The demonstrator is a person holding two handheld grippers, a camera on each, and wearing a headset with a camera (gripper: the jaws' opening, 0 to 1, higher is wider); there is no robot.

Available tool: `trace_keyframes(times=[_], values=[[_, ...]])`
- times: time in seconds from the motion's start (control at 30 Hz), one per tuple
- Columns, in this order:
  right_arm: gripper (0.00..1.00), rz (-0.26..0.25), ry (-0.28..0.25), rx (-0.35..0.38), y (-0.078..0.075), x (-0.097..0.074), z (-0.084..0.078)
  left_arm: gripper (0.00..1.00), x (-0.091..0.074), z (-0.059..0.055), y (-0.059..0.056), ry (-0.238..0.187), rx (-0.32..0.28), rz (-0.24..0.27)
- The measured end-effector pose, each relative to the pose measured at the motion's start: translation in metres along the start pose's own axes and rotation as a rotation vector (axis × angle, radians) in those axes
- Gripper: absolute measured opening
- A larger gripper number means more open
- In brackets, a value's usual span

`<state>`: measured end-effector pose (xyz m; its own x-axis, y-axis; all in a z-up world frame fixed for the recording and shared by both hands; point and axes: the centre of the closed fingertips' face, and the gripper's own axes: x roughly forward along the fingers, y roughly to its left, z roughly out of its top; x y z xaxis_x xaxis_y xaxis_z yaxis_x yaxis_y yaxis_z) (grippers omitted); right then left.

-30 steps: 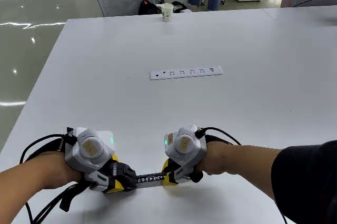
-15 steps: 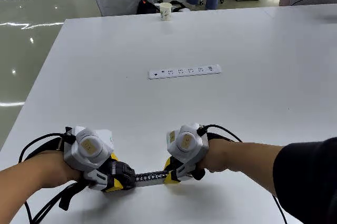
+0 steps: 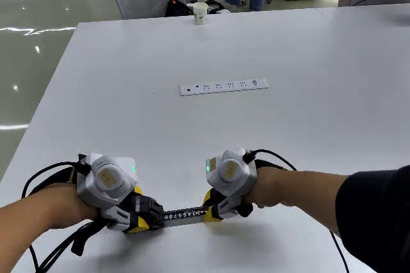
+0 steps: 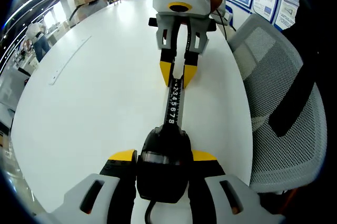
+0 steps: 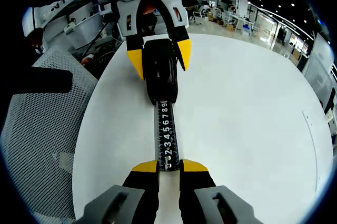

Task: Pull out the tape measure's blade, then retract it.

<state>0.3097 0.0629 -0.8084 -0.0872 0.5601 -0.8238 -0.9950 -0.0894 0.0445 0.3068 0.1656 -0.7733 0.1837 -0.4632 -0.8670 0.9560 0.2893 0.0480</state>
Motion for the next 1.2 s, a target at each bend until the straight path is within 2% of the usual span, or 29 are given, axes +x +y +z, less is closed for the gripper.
trace_keyframes(times=[1.2], values=[[0.11, -0.01, 0.014, 0.01, 0.0, -0.008, -0.011, 0.32, 0.0, -0.001, -0.001, -0.001, -0.002, 0.002]])
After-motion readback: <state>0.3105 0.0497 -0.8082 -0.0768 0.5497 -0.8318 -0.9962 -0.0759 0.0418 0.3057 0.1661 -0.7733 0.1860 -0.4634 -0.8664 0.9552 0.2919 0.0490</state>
